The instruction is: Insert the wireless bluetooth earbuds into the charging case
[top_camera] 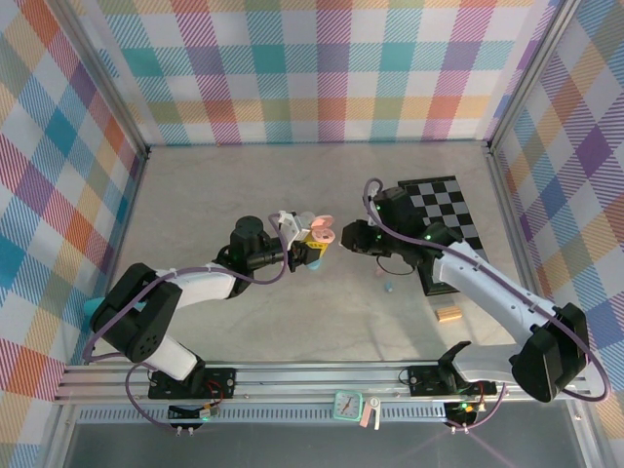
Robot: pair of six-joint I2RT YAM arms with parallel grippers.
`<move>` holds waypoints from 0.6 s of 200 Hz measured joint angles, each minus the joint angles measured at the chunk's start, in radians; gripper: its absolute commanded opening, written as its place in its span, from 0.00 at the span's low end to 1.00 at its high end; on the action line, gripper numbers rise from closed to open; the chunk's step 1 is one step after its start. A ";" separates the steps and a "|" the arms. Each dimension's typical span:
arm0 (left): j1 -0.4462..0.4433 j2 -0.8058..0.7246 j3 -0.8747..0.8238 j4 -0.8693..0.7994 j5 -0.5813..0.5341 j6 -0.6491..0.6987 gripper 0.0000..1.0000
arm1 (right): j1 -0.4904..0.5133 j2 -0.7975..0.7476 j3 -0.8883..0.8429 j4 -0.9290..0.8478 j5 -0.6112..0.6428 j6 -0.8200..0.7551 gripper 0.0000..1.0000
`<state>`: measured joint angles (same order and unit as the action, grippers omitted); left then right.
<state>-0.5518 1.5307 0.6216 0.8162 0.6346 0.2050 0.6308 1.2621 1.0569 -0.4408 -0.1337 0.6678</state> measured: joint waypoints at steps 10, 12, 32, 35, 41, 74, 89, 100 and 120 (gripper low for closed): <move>0.000 0.000 0.000 0.000 0.000 0.003 0.30 | 0.003 0.005 0.016 0.009 -0.009 -0.004 0.20; 0.000 0.000 0.000 0.000 0.000 0.005 0.30 | 0.004 0.006 0.020 0.011 -0.010 -0.004 0.20; 0.000 0.000 0.000 0.000 0.000 0.014 0.29 | 0.011 0.032 0.051 0.036 -0.024 -0.011 0.20; 0.000 0.000 0.000 0.000 0.000 0.016 0.29 | 0.011 0.039 0.057 0.040 -0.025 -0.012 0.20; 0.000 0.000 0.000 0.000 0.000 0.018 0.29 | 0.012 0.048 0.063 0.045 -0.029 -0.015 0.20; 0.000 0.000 0.000 0.000 0.003 0.029 0.29 | 0.018 0.100 0.078 0.059 -0.051 -0.023 0.20; 0.000 0.000 0.000 0.000 0.003 0.035 0.29 | 0.025 0.116 0.079 0.060 -0.061 -0.022 0.20; 0.000 0.000 0.000 -0.001 0.003 0.040 0.29 | 0.030 0.122 0.079 0.061 -0.065 -0.022 0.20; 0.000 0.000 0.000 -0.002 0.003 0.048 0.29 | 0.032 0.127 0.079 0.079 -0.075 -0.021 0.20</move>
<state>-0.5518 1.5307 0.6216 0.8146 0.6376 0.2527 0.6624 1.3888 1.1355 -0.3614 -0.2089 0.6464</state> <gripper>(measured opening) 0.340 0.199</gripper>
